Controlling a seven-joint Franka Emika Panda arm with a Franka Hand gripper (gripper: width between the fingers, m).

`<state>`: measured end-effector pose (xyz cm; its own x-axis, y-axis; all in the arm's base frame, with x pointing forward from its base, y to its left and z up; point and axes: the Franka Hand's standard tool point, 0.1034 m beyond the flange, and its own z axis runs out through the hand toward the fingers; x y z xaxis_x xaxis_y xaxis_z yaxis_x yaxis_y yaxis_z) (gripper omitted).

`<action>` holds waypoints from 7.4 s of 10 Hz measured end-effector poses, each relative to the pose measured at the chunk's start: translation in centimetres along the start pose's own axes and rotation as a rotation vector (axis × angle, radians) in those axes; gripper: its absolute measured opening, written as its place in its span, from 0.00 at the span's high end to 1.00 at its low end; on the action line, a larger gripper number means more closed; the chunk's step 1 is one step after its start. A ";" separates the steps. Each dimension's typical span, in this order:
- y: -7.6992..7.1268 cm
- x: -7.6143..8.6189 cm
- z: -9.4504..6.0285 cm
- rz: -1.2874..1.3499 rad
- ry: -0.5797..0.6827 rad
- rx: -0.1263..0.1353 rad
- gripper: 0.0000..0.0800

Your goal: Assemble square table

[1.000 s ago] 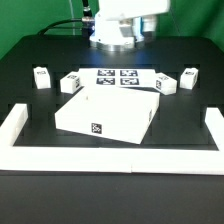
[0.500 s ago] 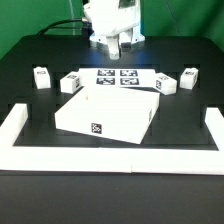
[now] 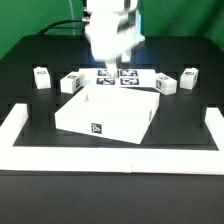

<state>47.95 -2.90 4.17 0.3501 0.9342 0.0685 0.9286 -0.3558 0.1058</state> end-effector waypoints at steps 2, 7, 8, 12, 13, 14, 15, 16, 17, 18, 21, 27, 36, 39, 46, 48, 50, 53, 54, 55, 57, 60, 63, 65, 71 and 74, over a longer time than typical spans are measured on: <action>-1.5 0.7 2.8 0.045 0.008 0.014 0.19; -1.7 1.2 3.5 0.078 0.017 0.005 0.50; -1.7 1.2 3.5 0.078 0.017 0.005 0.50; -1.8 1.1 3.6 0.080 0.017 0.006 0.92; -1.8 1.1 3.6 0.080 0.017 0.006 0.93; -1.8 1.1 3.6 0.080 0.017 0.006 0.93; -1.8 1.1 3.6 0.080 0.017 0.006 0.93; -1.8 1.1 3.6 0.080 0.017 0.006 0.93; -1.8 1.3 3.6 0.076 0.018 0.007 0.93; -1.6 3.1 3.7 -0.011 0.019 0.012 0.93; -0.9 9.2 4.2 -0.158 0.029 0.030 0.93; -0.1 10.0 4.3 -0.243 0.035 0.014 0.93; 1.3 11.2 4.5 -0.304 -0.008 0.005 0.61; 1.2 11.1 4.6 -0.304 -0.009 0.006 0.25; 1.2 11.0 4.6 -0.301 -0.010 0.007 0.19; 0.3 10.7 1.6 -0.219 -0.031 0.012 0.19; -1.4 12.3 -1.6 -0.087 -0.054 0.011 0.19; -2.0 13.6 -2.4 0.157 -0.054 0.005 0.19; -2.0 13.7 -2.4 0.223 -0.052 0.005 0.19; -2.3 14.0 -2.4 0.310 -0.052 0.008 0.19; -4.7 15.3 -3.0 0.648 -0.090 0.034 0.19; -5.2 15.4 -3.2 0.916 -0.110 0.071 0.19; -5.6 15.2 -3.0 1.152 -0.125 0.086 0.19; -8.7 14.4 -2.8 1.441 -0.188 0.181 0.19; -11.6 13.9 -2.4 1.573 -0.347 0.380 0.19; -13.0 14.2 -1.1 1.515 -0.522 0.553 0.19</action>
Offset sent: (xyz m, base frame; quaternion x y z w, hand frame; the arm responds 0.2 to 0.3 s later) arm 0.0053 0.0197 -0.0201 -0.0410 0.0250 0.0459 0.9978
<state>40.73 14.94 4.84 0.7953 -0.2627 -0.5464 -0.3646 -0.9273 -0.0848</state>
